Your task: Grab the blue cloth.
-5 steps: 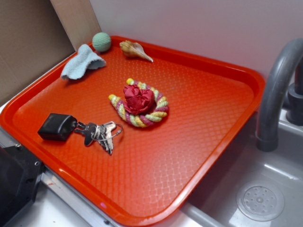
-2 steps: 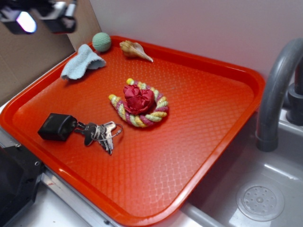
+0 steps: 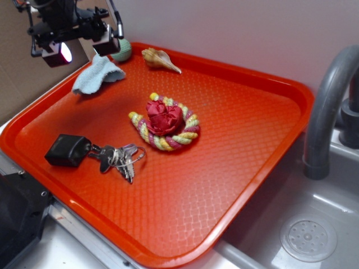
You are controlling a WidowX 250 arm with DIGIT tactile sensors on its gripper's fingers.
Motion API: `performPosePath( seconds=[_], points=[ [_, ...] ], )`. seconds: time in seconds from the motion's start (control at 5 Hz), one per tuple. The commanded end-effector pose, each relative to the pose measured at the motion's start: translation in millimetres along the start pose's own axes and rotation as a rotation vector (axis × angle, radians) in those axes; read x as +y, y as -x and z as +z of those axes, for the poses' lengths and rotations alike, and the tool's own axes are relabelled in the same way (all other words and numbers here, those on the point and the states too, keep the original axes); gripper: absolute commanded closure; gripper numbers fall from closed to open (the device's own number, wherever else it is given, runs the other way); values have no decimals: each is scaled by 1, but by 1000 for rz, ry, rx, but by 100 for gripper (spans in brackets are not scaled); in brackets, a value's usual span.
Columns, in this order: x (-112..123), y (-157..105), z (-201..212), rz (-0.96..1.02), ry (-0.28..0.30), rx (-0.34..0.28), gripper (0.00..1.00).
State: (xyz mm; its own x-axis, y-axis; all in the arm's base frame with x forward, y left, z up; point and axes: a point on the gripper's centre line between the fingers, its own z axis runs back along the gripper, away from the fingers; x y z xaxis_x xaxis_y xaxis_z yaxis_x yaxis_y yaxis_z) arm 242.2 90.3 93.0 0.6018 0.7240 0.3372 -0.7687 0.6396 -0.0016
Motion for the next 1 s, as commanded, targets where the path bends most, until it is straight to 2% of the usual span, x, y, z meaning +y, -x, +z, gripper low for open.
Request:
performPosePath(
  seconds=[0.0, 0.4, 0.6, 0.8],
  points=[
    [18, -26, -9, -77, 84, -10, 0],
    [18, -26, -9, -77, 84, -10, 0],
    [10, -36, -52, -138, 77, -39, 0],
    [1, -44, -75, -168, 85, -45, 0]
  ],
)
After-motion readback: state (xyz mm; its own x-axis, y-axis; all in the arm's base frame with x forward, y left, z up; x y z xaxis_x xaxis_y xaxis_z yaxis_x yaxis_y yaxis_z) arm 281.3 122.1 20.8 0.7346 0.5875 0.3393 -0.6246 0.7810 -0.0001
